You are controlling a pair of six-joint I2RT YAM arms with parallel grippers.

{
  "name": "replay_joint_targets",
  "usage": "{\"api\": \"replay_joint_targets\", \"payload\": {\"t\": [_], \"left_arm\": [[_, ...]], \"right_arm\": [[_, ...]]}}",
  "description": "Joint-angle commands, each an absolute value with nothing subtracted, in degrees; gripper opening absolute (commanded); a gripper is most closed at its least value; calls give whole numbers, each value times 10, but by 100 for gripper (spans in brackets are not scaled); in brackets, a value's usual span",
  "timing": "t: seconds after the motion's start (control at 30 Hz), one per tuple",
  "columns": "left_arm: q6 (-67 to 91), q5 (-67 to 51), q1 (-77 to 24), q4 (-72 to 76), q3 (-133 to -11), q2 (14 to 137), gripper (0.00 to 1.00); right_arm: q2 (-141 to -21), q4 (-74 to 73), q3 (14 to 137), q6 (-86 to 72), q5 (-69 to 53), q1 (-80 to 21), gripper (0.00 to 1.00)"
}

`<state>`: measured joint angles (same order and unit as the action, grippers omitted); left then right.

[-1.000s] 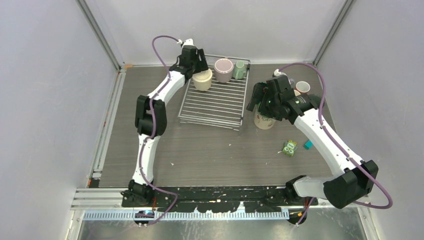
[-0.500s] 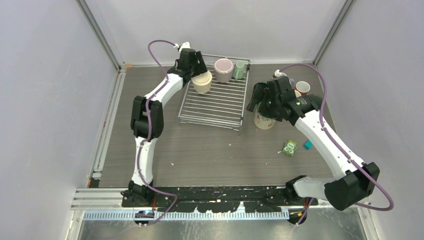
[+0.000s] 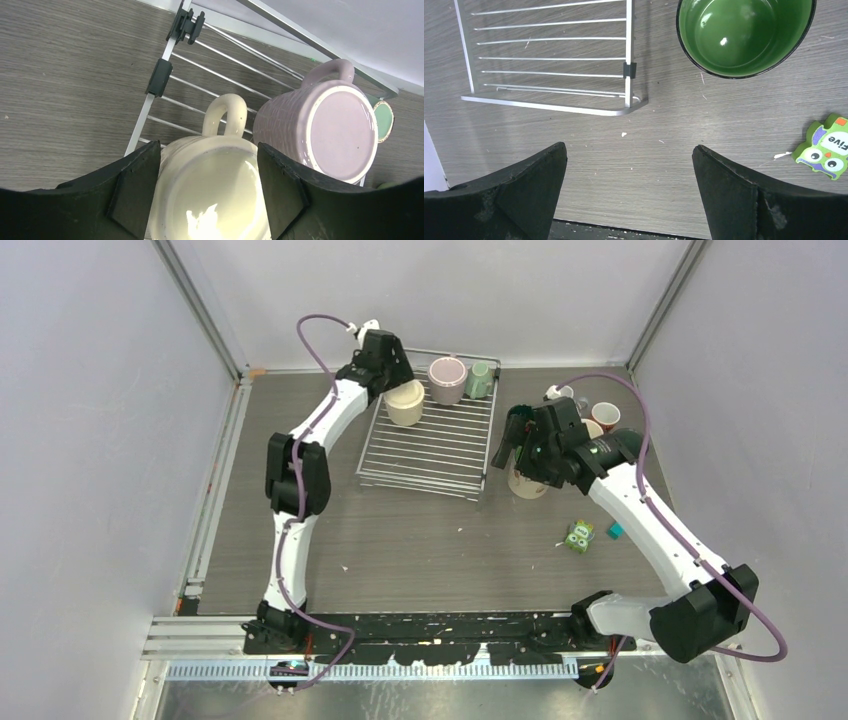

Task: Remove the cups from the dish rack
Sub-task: Unload the cup from the dish rack.

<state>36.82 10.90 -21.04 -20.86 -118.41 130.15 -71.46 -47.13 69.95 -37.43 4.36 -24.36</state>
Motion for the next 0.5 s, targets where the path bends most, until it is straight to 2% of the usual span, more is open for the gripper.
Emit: {"api": "replay_joint_targets", "payload": {"t": [0.0, 0.47], "left_arm": [[369, 128, -218, -314, -1276, 1342, 71], [441, 153, -218, -381, -1286, 1341, 71]], "right_arm": [[-694, -455, 700, -378, 38, -248, 100], [-694, -441, 684, -381, 28, -249, 100]]}}
